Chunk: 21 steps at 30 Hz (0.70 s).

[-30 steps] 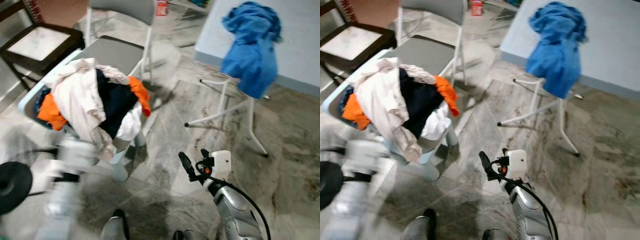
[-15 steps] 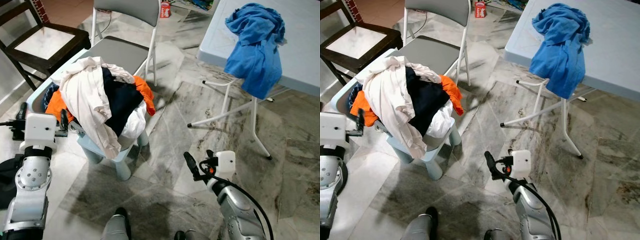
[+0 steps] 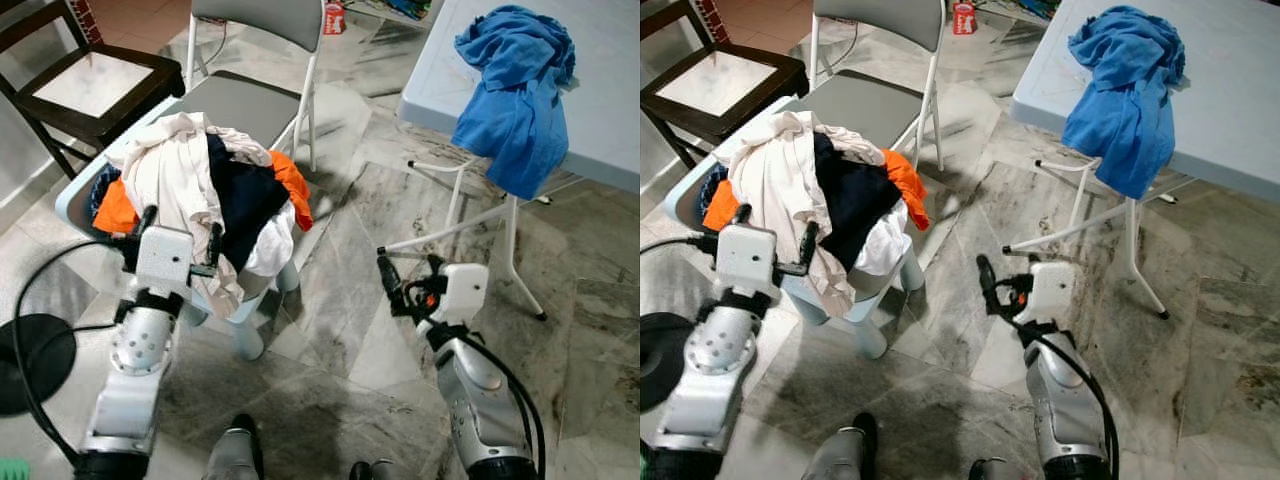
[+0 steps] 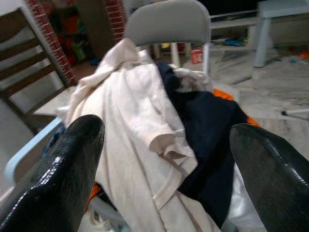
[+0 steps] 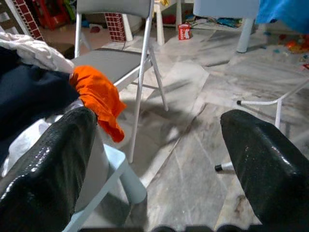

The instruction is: Hang hanger

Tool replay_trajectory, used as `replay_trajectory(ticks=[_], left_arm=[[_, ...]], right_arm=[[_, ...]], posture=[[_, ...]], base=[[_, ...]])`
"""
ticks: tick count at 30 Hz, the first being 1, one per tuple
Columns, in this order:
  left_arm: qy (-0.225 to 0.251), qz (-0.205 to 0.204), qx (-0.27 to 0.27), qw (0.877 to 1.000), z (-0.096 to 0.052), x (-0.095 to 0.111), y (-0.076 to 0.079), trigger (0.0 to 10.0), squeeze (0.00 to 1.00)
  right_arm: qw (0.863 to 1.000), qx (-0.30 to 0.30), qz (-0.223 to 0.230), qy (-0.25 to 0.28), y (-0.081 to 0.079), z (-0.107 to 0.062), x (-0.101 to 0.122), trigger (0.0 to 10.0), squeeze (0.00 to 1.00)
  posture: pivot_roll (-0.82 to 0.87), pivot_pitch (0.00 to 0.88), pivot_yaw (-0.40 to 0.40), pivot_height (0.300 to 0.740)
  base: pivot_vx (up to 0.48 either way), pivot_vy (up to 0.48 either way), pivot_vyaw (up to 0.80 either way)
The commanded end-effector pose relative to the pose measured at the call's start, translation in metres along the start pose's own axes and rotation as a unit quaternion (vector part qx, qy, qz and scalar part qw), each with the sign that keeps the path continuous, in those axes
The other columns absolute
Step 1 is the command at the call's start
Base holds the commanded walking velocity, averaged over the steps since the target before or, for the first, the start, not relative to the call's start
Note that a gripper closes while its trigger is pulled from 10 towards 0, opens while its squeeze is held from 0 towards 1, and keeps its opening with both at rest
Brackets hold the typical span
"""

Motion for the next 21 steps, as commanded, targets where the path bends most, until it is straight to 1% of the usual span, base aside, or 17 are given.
replay_trajectory(ticks=[1, 4, 8, 13, 17, 21], left_arm=[[-0.013, -0.015, 0.033, 0.999, 0.000, -0.005, -0.008, 10.0, 0.00], [-0.016, -0.022, 0.041, 0.999, 0.002, -0.007, -0.009, 10.0, 0.00], [-0.017, -0.019, 0.042, 0.999, 0.001, -0.007, -0.011, 10.0, 0.00], [-0.027, -0.016, 0.048, 0.998, -0.005, -0.014, -0.016, 10.0, 0.00], [-0.040, -0.018, 0.048, 0.998, -0.010, -0.021, -0.014, 10.0, 0.00], [-0.043, -0.017, 0.046, 0.998, -0.012, -0.023, -0.013, 10.0, 0.00]], right_arm=[[1.000, -0.012, -0.005, -0.016, 0.005, -0.005, -0.006, 10.0, 0.00], [0.999, -0.012, -0.003, -0.033, 0.007, -0.007, -0.013, 10.0, 0.00], [0.999, -0.011, -0.005, -0.038, 0.008, -0.009, -0.013, 10.0, 0.00], [0.999, -0.016, -0.016, -0.048, 0.017, -0.014, -0.016, 10.0, 0.00], [0.997, -0.022, -0.026, -0.066, 0.024, -0.020, -0.023, 10.0, 0.00], [0.997, -0.019, -0.034, -0.073, 0.022, -0.020, -0.024, 10.0, 0.00]], posture=[[0.10, 0.217, -0.053, 0.740], [0.10, 0.210, -0.064, 0.740], [0.10, 0.206, -0.070, 0.740], [0.11, 0.197, -0.076, 0.740], [0.11, 0.189, -0.080, 0.740], [0.11, 0.186, -0.080, 0.740]], base=[[0.000, 0.000, 0.00], [0.000, 0.000, 0.00], [0.000, 0.000, 0.00], [0.000, 0.000, 0.00], [0.000, 0.000, 0.00], [0.000, 0.000, 0.00]])
Point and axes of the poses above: a point about 5 cm out from each wrist's last joint towards the gripper, its own z axis pointing out of the wrist towards the gripper, its own x axis along the axis of the wrist's last joint, y = z × x, the point moved 2 cm from there along z, pointing out of the wrist towards the gripper, and after that the axes turned 9 degrees about -z, right-handed, at the moved point
